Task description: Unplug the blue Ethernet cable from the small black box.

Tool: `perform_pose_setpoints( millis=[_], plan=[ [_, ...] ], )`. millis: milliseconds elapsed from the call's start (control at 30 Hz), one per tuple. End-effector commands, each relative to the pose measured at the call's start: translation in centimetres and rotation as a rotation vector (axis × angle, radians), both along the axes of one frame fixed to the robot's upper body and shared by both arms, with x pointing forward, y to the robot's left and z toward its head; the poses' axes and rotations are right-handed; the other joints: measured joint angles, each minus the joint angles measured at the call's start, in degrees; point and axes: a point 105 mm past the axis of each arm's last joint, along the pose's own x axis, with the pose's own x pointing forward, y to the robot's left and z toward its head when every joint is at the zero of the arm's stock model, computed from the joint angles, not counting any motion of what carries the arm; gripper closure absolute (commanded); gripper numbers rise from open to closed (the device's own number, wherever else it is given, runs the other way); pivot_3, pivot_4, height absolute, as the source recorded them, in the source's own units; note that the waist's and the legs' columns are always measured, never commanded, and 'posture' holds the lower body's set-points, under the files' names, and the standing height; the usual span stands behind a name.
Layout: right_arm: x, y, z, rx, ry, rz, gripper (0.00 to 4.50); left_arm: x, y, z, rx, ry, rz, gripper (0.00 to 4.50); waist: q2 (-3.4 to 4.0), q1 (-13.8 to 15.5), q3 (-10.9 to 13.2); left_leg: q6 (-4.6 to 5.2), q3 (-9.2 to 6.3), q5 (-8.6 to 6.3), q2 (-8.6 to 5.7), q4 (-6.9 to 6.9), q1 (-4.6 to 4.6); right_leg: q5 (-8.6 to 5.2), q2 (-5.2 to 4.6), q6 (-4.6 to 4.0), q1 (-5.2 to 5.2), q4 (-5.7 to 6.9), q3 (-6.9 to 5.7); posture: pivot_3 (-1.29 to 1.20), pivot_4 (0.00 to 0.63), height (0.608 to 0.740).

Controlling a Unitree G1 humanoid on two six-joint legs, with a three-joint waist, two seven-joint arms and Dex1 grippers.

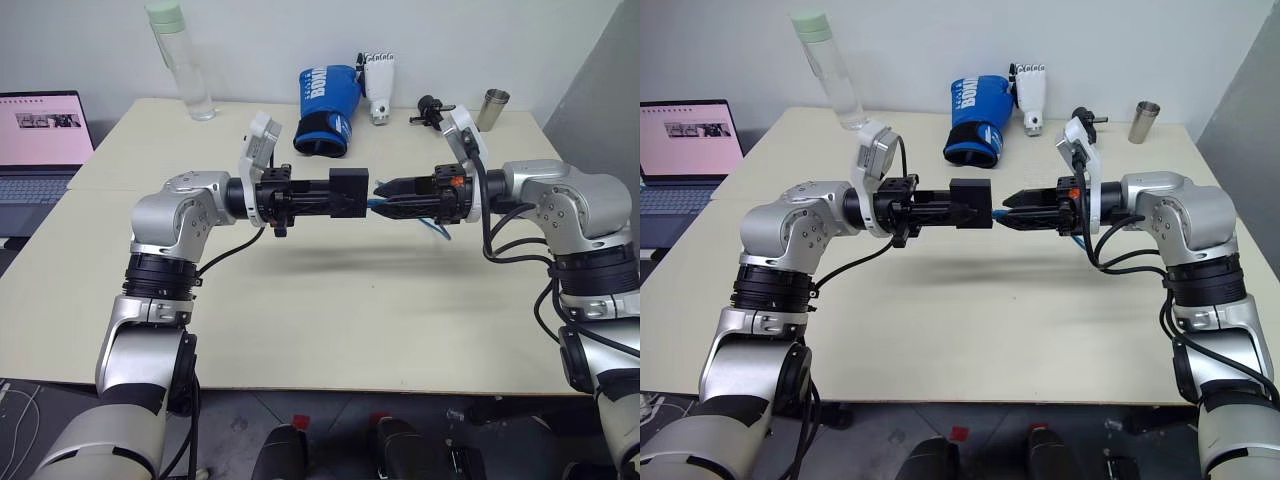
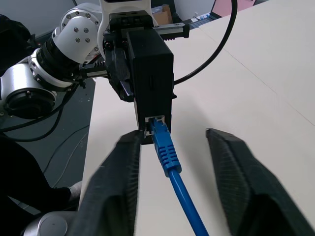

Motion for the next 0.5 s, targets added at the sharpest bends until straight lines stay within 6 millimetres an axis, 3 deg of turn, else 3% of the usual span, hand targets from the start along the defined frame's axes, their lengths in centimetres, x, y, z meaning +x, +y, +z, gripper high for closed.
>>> perform_pose_setpoints(
  millis=[33,167,233,500],
  plan=[
    [-0.15,-0.09,0.46,-0.005,-0.044,0.013,3.34,-0.73,-0.31,1.84,-0.009,-0.071,-0.036,3.70,0.00,0.00,0.00,0.00,0.00,0.00,0.00,0.00,0.00,0.00,0.00,0.00,0.00,0.00,0.00,0.00,0.150,0.740],
    [-0.24,-0.03,0.18,-0.020,-0.051,0.023,4.24,-0.80,-0.37,1.90,-0.011,-0.074,-0.038,3.70,0.00,-0.01,0.00,0.00,0.00,0.00,0.00,0.00,0.00,0.00,0.00,0.00,0.00,0.00,0.00,0.00,0.150,0.740],
    [-0.27,-0.03,0.09,-0.026,-0.054,0.026,4.48,-0.84,-0.39,1.89,-0.011,-0.075,-0.039,3.70,0.00,0.01,0.00,0.00,0.00,0.00,0.00,0.00,0.00,0.00,0.00,0.00,-0.01,0.00,0.00,0.00,0.150,0.740],
    [-0.36,-0.27,0.05,-0.041,-0.064,0.025,4.50,-1.06,-0.31,1.72,-0.004,-0.075,-0.040,3.70,0.00,0.01,0.00,0.00,0.00,0.00,0.00,0.00,-0.02,0.00,0.00,0.00,-0.02,0.00,-0.01,0.00,0.150,0.740]
  ],
)
